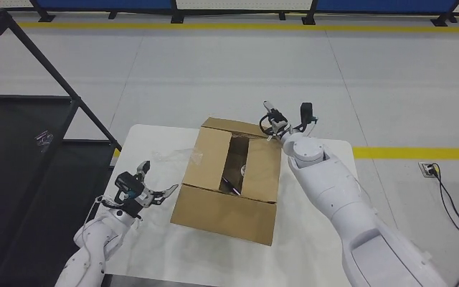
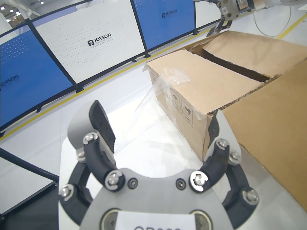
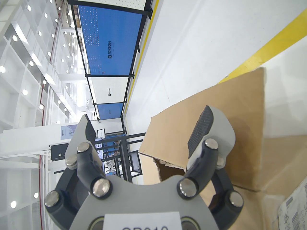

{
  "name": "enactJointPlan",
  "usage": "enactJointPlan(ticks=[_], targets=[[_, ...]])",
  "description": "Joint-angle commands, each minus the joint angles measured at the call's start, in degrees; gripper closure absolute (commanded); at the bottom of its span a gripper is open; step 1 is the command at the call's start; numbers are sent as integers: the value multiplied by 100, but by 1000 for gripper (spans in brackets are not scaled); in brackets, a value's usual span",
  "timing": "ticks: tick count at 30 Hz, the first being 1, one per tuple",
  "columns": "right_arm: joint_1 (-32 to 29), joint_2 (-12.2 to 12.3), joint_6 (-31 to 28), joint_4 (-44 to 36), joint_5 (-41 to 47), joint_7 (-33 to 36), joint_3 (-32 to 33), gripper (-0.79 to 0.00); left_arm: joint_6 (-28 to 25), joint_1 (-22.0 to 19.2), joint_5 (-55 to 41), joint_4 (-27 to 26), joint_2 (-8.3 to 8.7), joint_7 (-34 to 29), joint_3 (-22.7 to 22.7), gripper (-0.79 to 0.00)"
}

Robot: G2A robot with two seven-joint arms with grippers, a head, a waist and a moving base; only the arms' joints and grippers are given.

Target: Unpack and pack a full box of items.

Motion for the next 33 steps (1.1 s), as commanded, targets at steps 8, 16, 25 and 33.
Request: enactJointPlan(ticks=[8, 16, 25, 33], targets=[[-60, 32, -320, 24, -168, 304, 119, -785, 1055, -221, -567, 231, -104, -980, 59, -785], [-190, 87, -996, -101, -73, 587, 351, -785, 1585, -560, 129, 468, -241, -1331, 808, -785], [-388, 307, -2078, -422, -1, 3091, 589, -785, 1198, -671, 580, 680, -245, -938, 1073, -785], [-382, 335, -1981, -401, 34, 3121, 652, -785, 950, -500, 952, 528, -187, -458, 1095, -785]])
